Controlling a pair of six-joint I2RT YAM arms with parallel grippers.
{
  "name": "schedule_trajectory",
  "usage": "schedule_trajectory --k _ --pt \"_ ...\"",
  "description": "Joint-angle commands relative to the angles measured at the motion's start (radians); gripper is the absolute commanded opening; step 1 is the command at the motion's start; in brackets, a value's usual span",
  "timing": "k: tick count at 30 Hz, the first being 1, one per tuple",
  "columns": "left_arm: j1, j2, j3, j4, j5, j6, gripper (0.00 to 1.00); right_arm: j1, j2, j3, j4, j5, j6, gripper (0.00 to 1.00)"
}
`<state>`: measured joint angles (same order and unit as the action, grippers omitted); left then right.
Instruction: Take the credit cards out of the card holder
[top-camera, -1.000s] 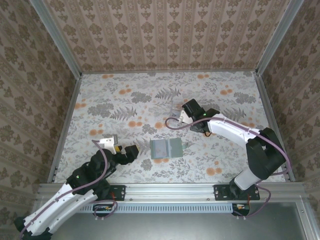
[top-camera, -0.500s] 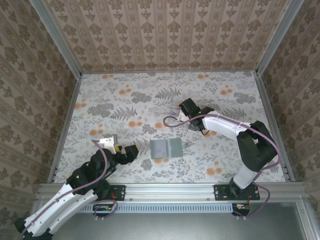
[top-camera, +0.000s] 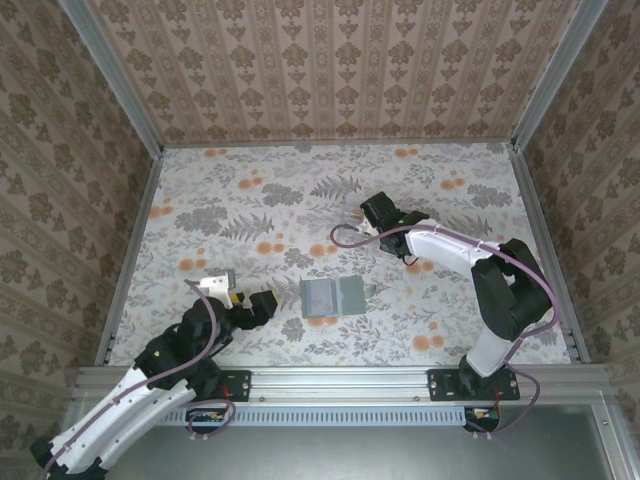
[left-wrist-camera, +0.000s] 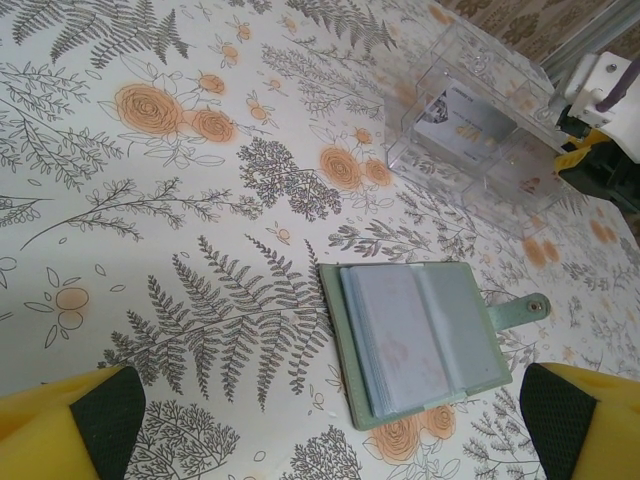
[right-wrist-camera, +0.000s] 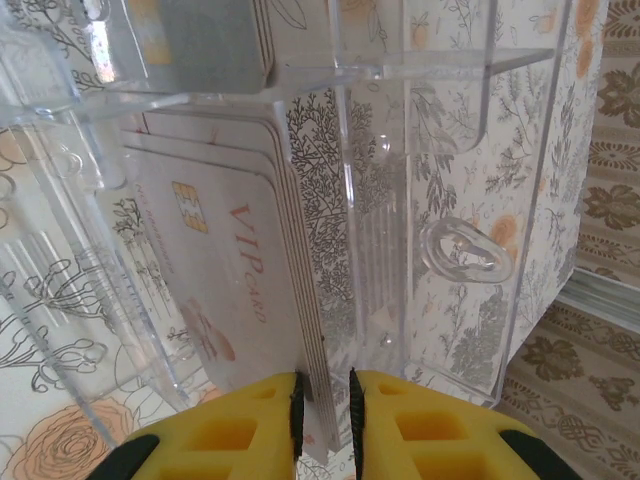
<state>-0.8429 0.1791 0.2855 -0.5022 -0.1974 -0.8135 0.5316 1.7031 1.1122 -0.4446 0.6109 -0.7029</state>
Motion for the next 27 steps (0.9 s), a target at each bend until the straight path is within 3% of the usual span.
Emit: schedule_trajectory --k 1,9,19,27 --pt "0.007 -0.015 -0.013 -0.004 0.018 0.022 1.0 -0.006 0.033 0.04 0.001 0.04 0.02 0.24" --pt "0.012 -0.016 -0.014 -0.008 0.024 0.019 1.0 -0.006 0.028 0.053 -0.007 0.039 0.058 0.24" --pt "0.022 0.001 -0.015 0.003 0.027 0.012 1.0 -0.003 -0.158 -0.021 -0.027 -0.043 0.224 0.28" --pt "0.027 0.157 0.013 0.092 0.067 -0.002 1.0 0.005 -0.342 -0.037 -0.117 -0.198 0.555 0.27"
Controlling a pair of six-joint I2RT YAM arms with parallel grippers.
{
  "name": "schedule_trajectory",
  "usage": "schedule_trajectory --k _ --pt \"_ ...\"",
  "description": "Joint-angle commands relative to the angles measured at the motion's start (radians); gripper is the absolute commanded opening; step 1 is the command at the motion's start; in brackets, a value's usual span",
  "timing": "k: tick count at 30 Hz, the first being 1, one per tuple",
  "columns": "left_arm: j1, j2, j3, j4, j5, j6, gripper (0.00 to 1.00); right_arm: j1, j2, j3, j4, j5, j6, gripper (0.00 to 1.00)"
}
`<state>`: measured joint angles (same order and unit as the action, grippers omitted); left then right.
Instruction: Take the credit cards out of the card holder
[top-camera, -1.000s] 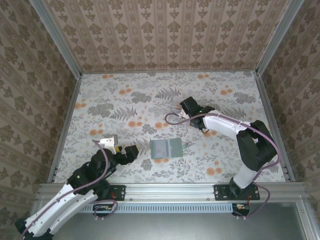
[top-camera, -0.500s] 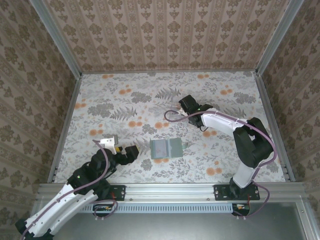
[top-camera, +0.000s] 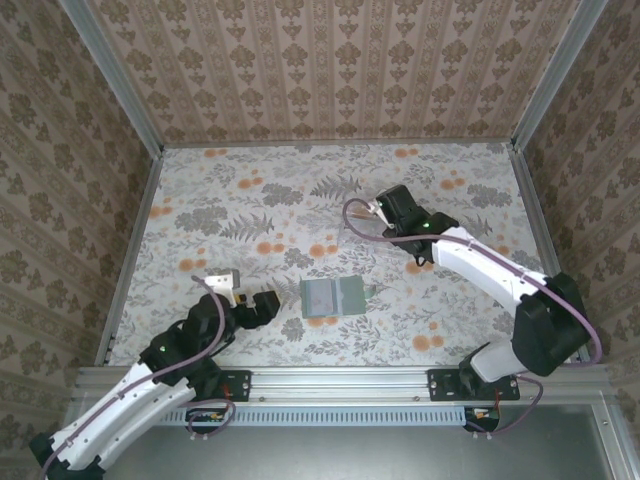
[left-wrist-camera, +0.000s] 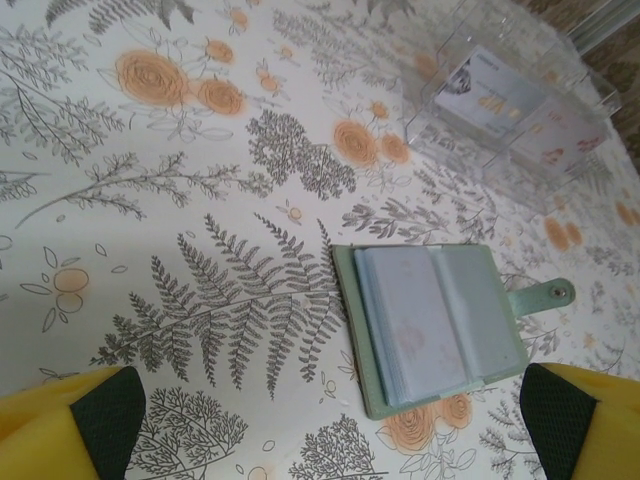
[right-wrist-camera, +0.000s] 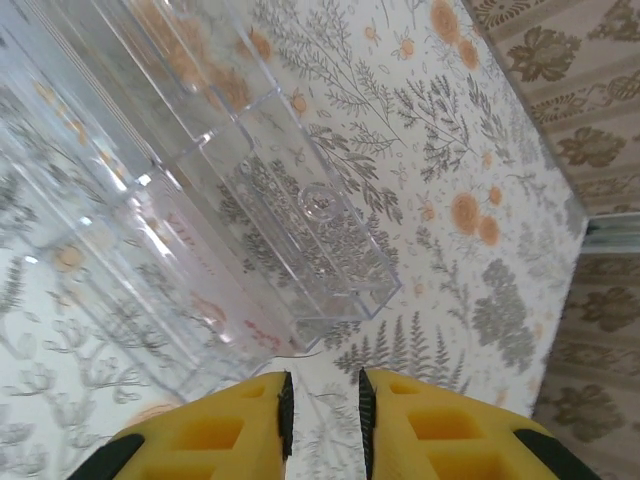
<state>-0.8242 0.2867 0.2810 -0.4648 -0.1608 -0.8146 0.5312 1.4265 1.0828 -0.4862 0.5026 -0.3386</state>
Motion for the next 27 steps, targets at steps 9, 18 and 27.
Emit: schedule_trajectory --k 9,18,27 --pt "0.011 0.489 0.113 0.268 0.174 -0.024 0.86 0.038 -0.242 -0.171 0.04 -0.434 0.544 0.29" --pt "0.003 0.753 0.189 0.394 0.223 -0.074 0.66 0.134 -0.184 -0.364 0.206 -0.573 0.742 0.28" --pt "-0.006 0.914 0.255 0.422 0.26 -0.089 0.56 0.171 0.004 -0.419 0.358 -0.629 0.816 0.25"
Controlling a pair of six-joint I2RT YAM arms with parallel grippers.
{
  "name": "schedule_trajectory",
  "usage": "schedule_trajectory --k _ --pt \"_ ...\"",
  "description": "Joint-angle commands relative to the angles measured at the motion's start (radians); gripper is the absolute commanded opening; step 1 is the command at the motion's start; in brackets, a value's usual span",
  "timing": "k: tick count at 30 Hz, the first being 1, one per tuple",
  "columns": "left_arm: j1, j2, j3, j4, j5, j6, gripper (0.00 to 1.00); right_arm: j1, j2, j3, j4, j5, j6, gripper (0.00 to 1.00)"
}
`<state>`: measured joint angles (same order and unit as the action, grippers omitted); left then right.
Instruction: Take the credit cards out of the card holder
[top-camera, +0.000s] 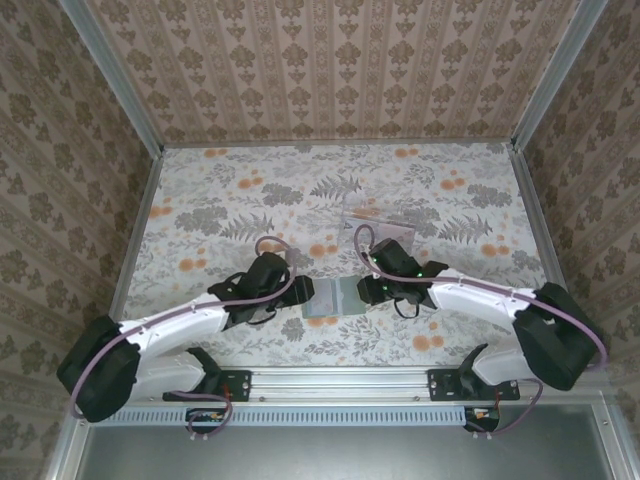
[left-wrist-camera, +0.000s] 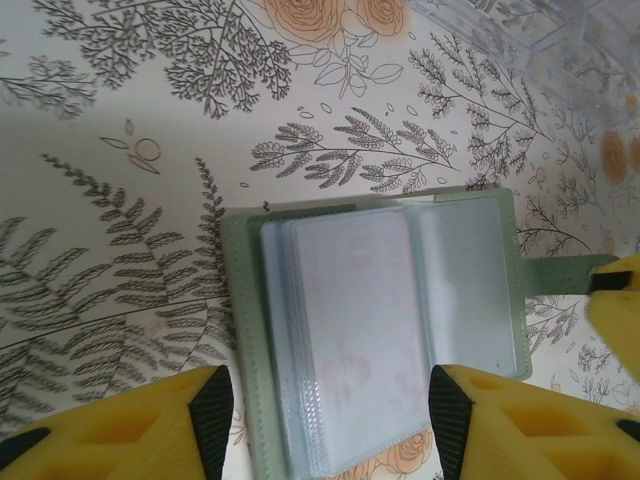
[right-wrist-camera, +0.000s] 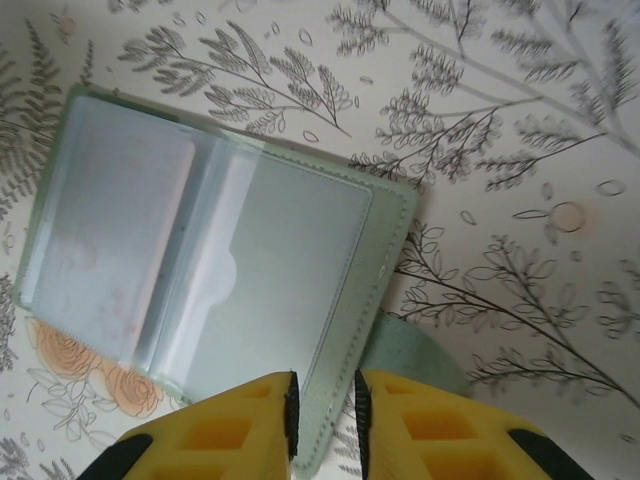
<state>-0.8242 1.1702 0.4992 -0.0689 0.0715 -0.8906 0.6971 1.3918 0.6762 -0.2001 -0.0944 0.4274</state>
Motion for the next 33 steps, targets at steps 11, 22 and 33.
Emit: schedule_trajectory --k 11,22,33 --pt "-0.015 0.132 0.068 0.041 0.046 -0.022 0.48 0.01 0.108 -0.043 0.118 -0.045 0.082 0.22" --pt "-0.024 0.192 0.07 0.074 0.079 -0.022 0.46 0.025 0.127 -0.043 0.128 -0.045 0.1 0.22" --pt "-0.026 0.237 0.064 0.101 0.097 -0.022 0.45 0.034 0.133 -0.032 0.121 -0.042 0.106 0.22"
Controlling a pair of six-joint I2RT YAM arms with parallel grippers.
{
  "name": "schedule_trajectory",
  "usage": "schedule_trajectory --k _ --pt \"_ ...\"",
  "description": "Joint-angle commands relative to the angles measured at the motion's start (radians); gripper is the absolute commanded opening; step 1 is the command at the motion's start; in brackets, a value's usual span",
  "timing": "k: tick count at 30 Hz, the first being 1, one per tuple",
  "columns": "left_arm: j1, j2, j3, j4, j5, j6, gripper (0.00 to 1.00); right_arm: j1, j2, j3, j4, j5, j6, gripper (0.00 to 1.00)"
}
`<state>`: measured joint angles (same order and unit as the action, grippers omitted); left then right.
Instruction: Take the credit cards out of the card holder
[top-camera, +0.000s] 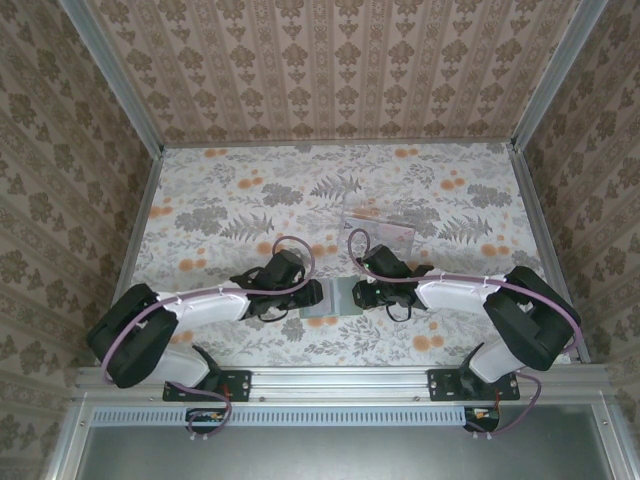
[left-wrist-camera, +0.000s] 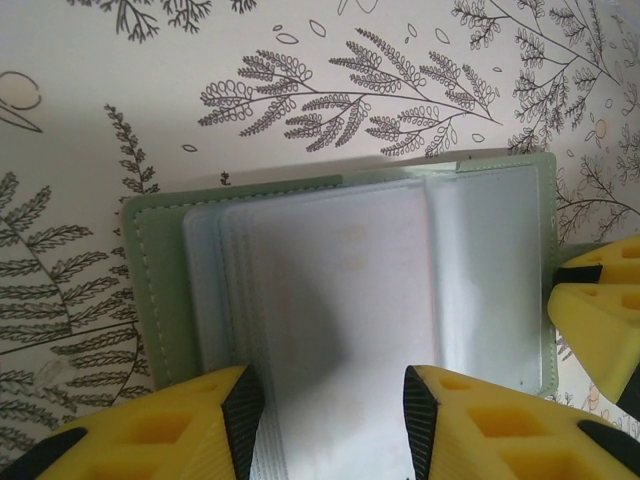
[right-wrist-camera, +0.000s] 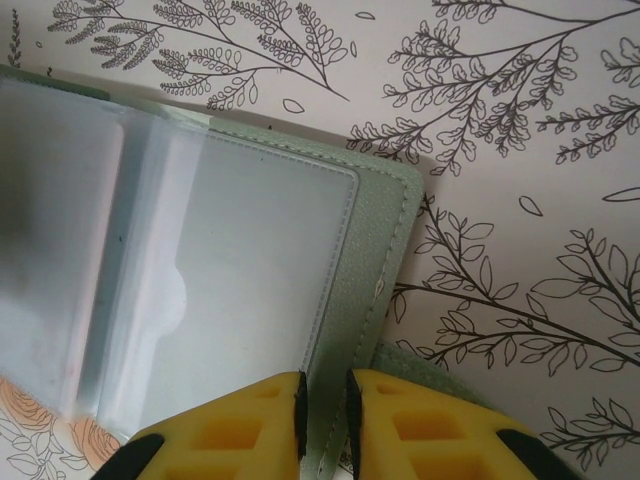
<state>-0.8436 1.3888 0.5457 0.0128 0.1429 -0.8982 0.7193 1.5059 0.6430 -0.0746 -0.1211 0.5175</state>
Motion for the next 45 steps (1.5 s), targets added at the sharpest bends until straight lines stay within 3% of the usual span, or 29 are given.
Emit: schedule_trajectory --k 1,7,9,17,28,34,45 --pt "-0.009 0.023 0.017 0.024 0.027 -0.015 0.45 0.012 0.021 0.001 -0.005 -0.016 0.015 0.22" --pt "-0.015 0.026 0.017 0.042 0.037 -0.016 0.44 0.015 0.036 0.004 -0.004 -0.017 0.015 0.23" --pt "-0.02 0.025 0.018 0.05 0.04 -0.011 0.54 0.017 0.042 0.006 -0.004 -0.019 0.016 0.23" --pt "-0.023 0.039 0.023 0.073 0.06 -0.008 0.67 0.019 0.053 0.009 0.001 -0.02 0.021 0.23" --pt "-0.026 0.035 0.019 0.098 0.078 -0.009 0.68 0.022 0.057 0.009 -0.001 -0.02 0.021 0.23" --pt "-0.026 0.029 0.017 0.118 0.092 0.001 0.89 0.021 0.063 0.012 0.0 -0.02 0.019 0.23" --pt "-0.027 0.045 0.018 0.166 0.126 -0.001 0.9 0.021 0.069 0.018 -0.005 -0.02 0.016 0.23"
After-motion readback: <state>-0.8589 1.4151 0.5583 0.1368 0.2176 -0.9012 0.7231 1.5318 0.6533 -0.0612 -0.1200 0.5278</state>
